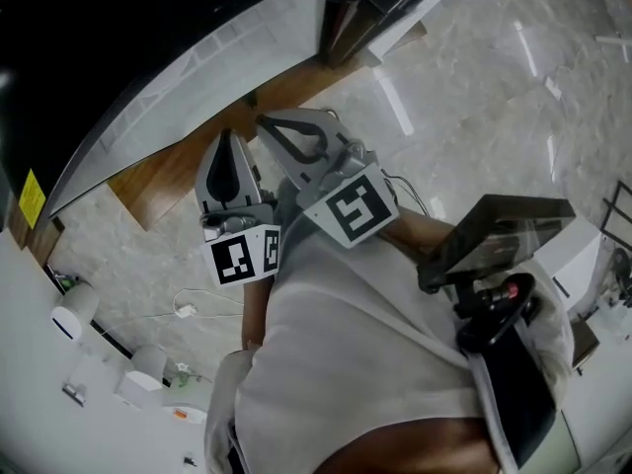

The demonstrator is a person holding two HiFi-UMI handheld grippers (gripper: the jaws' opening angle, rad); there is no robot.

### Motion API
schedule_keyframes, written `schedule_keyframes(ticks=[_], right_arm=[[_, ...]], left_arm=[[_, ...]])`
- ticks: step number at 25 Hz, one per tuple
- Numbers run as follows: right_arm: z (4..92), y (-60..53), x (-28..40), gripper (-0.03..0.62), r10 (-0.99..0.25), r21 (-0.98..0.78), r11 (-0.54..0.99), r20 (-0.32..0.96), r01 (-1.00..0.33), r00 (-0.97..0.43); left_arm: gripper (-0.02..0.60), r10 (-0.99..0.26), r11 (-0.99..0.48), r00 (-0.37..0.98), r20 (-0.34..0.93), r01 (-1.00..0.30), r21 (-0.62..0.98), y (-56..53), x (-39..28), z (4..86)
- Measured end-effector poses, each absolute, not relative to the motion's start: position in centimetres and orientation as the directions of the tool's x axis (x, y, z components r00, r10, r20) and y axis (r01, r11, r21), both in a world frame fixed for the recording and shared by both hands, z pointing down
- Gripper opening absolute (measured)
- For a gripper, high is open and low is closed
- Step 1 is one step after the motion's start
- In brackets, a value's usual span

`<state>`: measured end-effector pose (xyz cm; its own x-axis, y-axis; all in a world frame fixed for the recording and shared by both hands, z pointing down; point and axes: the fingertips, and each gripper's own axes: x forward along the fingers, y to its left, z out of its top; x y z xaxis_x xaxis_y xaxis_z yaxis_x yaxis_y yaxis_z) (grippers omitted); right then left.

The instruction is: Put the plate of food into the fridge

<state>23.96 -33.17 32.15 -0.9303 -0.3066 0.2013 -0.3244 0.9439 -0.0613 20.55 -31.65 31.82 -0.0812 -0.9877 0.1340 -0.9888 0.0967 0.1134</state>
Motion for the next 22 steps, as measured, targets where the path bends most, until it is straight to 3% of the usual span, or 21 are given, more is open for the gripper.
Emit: schedule_keyframes(ticks=[10,17,22], right_arm=[[32.5,-24.5,26.4,0.018,-0.369,-0.033,0.924,0.181,-0.381,-0.912],[29.4,-9.8,24.9,0.018,-0.367,0.019,0.929,0.187,-0.370,-0.911],[25.8,-3.7,23.8,0.018,-0.360,0.034,0.931,0.223,-0.362,-0.906]], left_arm=[[0.018,-0.993,0.051,-0.038,0.112,-0.993,0.110,-22.8,22.8,31.8],[0.018,-0.997,0.021,-0.007,0.072,-0.981,0.195,-9.0,22.5,28.9],[0.018,-0.994,0.007,0.016,0.108,-0.977,0.212,-3.7,22.1,25.9]])
